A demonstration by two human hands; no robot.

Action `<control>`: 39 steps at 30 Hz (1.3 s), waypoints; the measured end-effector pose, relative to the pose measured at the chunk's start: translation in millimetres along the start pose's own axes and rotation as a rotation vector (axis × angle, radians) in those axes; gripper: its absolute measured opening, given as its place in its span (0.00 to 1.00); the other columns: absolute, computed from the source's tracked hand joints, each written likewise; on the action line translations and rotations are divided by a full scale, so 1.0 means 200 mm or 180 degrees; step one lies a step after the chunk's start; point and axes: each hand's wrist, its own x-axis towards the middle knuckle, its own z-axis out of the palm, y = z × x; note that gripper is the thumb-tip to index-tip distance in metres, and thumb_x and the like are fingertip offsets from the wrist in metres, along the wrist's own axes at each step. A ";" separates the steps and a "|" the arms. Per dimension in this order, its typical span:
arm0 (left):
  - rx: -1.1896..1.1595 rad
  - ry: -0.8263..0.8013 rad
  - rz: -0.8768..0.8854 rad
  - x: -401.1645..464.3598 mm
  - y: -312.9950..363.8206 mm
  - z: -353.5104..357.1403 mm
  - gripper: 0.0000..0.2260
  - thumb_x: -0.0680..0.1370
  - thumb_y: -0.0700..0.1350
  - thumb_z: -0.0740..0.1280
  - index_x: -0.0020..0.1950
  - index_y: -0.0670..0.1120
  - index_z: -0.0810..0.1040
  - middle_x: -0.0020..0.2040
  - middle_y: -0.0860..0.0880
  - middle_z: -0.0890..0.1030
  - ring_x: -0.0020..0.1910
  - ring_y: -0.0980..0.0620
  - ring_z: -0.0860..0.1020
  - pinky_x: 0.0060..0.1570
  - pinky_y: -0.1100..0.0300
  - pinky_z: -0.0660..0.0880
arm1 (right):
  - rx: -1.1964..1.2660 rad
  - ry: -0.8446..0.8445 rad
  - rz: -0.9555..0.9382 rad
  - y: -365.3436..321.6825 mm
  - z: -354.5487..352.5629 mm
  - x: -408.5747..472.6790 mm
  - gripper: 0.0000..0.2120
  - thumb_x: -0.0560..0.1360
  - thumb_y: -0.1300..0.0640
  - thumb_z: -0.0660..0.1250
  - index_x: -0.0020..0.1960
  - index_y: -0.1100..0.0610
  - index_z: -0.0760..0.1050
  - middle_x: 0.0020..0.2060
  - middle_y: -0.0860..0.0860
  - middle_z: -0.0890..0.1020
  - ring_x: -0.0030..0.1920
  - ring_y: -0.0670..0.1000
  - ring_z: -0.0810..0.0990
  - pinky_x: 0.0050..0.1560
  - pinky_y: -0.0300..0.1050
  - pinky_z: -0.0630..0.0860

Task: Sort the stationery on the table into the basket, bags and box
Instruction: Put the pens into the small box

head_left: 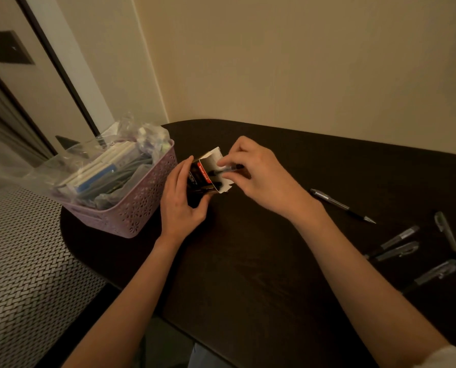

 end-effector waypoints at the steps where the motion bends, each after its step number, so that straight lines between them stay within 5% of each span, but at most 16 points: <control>1: -0.0018 0.0007 0.0002 0.00 0.00 0.00 0.34 0.72 0.51 0.70 0.74 0.42 0.63 0.69 0.44 0.70 0.70 0.50 0.67 0.70 0.62 0.63 | -0.0051 0.0072 -0.0036 0.00 0.01 0.00 0.09 0.76 0.57 0.68 0.56 0.55 0.77 0.51 0.46 0.72 0.48 0.41 0.74 0.50 0.40 0.77; 10: -0.0445 0.0252 -0.0195 0.02 -0.03 0.00 0.33 0.69 0.49 0.75 0.71 0.47 0.65 0.65 0.45 0.68 0.66 0.48 0.69 0.65 0.46 0.71 | 0.0072 0.0176 -0.0222 0.02 0.02 0.00 0.09 0.76 0.58 0.66 0.56 0.56 0.78 0.52 0.48 0.77 0.51 0.43 0.76 0.51 0.42 0.77; 18: -0.0457 0.0218 -0.0359 0.05 -0.05 0.03 0.33 0.67 0.58 0.73 0.69 0.53 0.67 0.61 0.51 0.62 0.63 0.54 0.65 0.64 0.66 0.66 | 0.0145 -0.0226 -0.0067 -0.02 -0.01 0.00 0.05 0.79 0.60 0.61 0.54 0.54 0.72 0.54 0.46 0.67 0.49 0.43 0.74 0.48 0.43 0.78; 23: -0.0395 0.0165 -0.0312 0.04 -0.05 0.03 0.33 0.66 0.59 0.73 0.68 0.52 0.68 0.61 0.48 0.62 0.64 0.53 0.65 0.63 0.74 0.61 | -0.0200 0.0219 -0.0302 0.01 0.03 -0.01 0.06 0.75 0.59 0.67 0.52 0.55 0.73 0.50 0.48 0.76 0.49 0.43 0.75 0.47 0.43 0.78; 27: -0.0443 0.0195 -0.0353 0.04 -0.05 0.03 0.33 0.66 0.59 0.73 0.68 0.53 0.67 0.61 0.49 0.61 0.63 0.54 0.64 0.63 0.75 0.62 | -0.0439 -0.0004 -0.0345 0.05 0.05 -0.01 0.10 0.76 0.59 0.66 0.57 0.56 0.78 0.53 0.50 0.79 0.55 0.46 0.76 0.55 0.44 0.76; 32: -0.0578 0.0123 -0.0484 0.04 -0.05 0.03 0.33 0.66 0.58 0.72 0.68 0.56 0.64 0.63 0.49 0.61 0.65 0.53 0.65 0.65 0.69 0.64 | -0.0227 -0.0439 -0.0164 0.04 0.01 0.00 0.13 0.78 0.60 0.63 0.62 0.56 0.76 0.58 0.50 0.80 0.58 0.46 0.77 0.59 0.42 0.75; 36: -0.0603 0.0057 -0.0426 0.04 -0.04 0.03 0.33 0.67 0.57 0.73 0.70 0.56 0.64 0.63 0.49 0.64 0.65 0.53 0.66 0.65 0.70 0.65 | -0.0117 0.0137 -0.0097 0.05 0.03 -0.01 0.10 0.76 0.58 0.67 0.58 0.56 0.74 0.50 0.51 0.81 0.48 0.46 0.80 0.49 0.45 0.80; 39: -0.0552 -0.0037 -0.0319 0.04 -0.04 0.03 0.33 0.68 0.55 0.73 0.71 0.53 0.65 0.64 0.50 0.65 0.65 0.53 0.68 0.66 0.56 0.70 | -0.0296 0.0517 -0.0399 0.06 0.07 -0.01 0.07 0.73 0.61 0.70 0.51 0.58 0.78 0.46 0.53 0.81 0.47 0.48 0.79 0.48 0.45 0.79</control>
